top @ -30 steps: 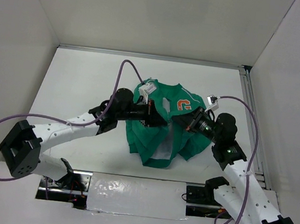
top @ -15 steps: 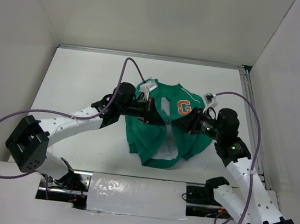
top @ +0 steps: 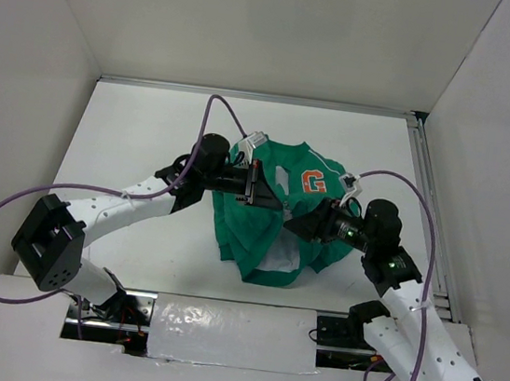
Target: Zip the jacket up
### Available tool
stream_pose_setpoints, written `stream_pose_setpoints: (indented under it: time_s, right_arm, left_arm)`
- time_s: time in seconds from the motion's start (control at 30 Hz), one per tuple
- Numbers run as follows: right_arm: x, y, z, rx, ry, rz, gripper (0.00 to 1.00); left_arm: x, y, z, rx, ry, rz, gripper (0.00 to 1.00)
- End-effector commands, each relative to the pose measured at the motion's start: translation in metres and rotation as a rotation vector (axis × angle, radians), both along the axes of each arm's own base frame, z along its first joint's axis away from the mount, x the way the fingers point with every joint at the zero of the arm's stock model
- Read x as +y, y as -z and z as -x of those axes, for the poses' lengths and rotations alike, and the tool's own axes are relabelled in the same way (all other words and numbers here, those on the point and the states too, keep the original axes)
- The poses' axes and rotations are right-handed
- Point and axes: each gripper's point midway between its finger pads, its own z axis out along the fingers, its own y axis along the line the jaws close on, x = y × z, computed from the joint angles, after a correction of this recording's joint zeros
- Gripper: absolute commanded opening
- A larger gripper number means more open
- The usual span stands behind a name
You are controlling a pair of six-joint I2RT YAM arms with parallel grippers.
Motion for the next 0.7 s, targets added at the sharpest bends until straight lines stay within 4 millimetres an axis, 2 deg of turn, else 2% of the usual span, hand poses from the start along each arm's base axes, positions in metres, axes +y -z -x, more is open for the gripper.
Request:
stream_pose_setpoints:
  time_s: [0.0, 0.07, 0.3, 0.47, 0.67]
  right_arm:
    - [0.008, -0.014, 0.000, -0.053, -0.028, -0.062, 0.67]
    - [0.010, -0.012, 0.001, -0.042, -0.044, -0.070, 0.67]
    - [0.019, -0.027, -0.010, -0.080, -0.055, -0.133, 0.66]
    - [0.020, -0.025, -0.018, -0.072, -0.029, -0.133, 0.59]
    - [0.020, -0.029, -0.016, -0.072, -0.036, -0.138, 0.42]
  left_arm:
    - [-0.004, -0.028, 0.004, -0.045, 0.043, 0.088, 0.00]
    - [-0.003, -0.029, 0.005, -0.046, 0.041, 0.090, 0.00]
    - [-0.004, -0.029, 0.006, -0.045, 0.045, 0.093, 0.00]
    - [-0.004, -0.027, 0.007, -0.036, 0.052, 0.097, 0.00]
    - [-0.004, -0.027, 0.004, -0.041, 0.039, 0.094, 0.00]
